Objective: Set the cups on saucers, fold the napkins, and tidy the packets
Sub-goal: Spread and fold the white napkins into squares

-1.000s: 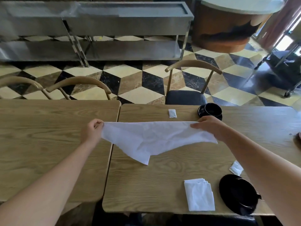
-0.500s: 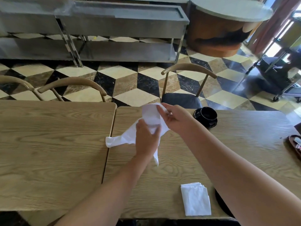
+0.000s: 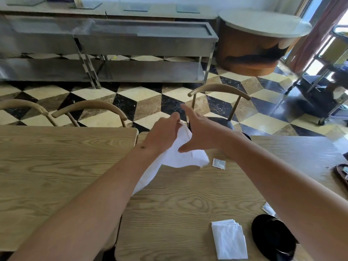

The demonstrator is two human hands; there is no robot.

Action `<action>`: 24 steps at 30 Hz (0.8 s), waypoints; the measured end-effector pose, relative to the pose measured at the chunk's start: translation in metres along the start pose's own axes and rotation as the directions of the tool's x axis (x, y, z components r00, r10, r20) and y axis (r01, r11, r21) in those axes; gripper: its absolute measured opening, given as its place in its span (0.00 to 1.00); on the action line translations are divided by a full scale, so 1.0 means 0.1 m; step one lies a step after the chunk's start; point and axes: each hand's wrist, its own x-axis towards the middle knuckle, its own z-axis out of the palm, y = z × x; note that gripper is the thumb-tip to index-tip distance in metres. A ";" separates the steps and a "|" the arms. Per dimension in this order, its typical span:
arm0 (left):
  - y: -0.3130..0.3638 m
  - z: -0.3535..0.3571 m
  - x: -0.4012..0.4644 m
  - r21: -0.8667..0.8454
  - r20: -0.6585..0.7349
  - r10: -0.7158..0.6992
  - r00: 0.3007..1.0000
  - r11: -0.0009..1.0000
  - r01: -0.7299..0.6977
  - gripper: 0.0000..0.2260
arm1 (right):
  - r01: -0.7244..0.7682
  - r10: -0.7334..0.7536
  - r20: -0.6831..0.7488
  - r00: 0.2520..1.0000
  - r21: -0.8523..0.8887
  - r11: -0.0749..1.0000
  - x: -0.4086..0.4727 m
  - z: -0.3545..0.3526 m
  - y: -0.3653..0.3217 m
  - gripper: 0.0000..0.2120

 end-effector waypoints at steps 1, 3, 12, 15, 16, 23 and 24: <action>0.04 -0.03 0.03 -0.006 0.032 0.033 0.999 0.999 -0.033 0.06 | 0.006 -0.006 0.005 1.000 -0.067 0.998 0.01 0.02 -0.04 0.53; 0.09 -0.07 0.09 -0.048 0.084 0.101 0.991 0.994 -0.098 0.07 | 0.006 -0.014 -0.048 0.999 -0.176 0.984 0.07 0.04 -0.07 0.30; -0.48 0.47 -0.70 -0.155 0.404 -0.186 0.895 0.951 0.268 0.17 | -0.056 0.056 -0.032 0.998 -0.003 0.998 0.04 -0.01 0.15 0.15; -0.85 0.57 -1.01 -0.112 0.481 -0.323 0.815 0.900 0.422 0.07 | -0.058 0.058 -0.010 0.998 -0.139 0.989 -0.02 -0.06 0.39 0.15; -0.96 0.50 -1.06 -0.052 0.511 -0.360 0.781 0.893 0.447 0.05 | -0.060 0.066 0.024 0.998 -0.195 0.979 -0.05 -0.10 0.49 0.14; -1.53 -0.09 -0.71 0.086 0.412 -0.460 0.787 0.879 0.470 0.17 | -0.075 0.183 0.239 0.954 -0.398 0.914 -0.09 -0.11 0.98 0.12; -1.54 -0.17 -0.59 0.116 0.391 -0.460 0.797 0.884 0.453 0.19 | -0.077 0.197 0.234 0.952 -0.439 0.895 -0.07 -0.07 1.01 0.10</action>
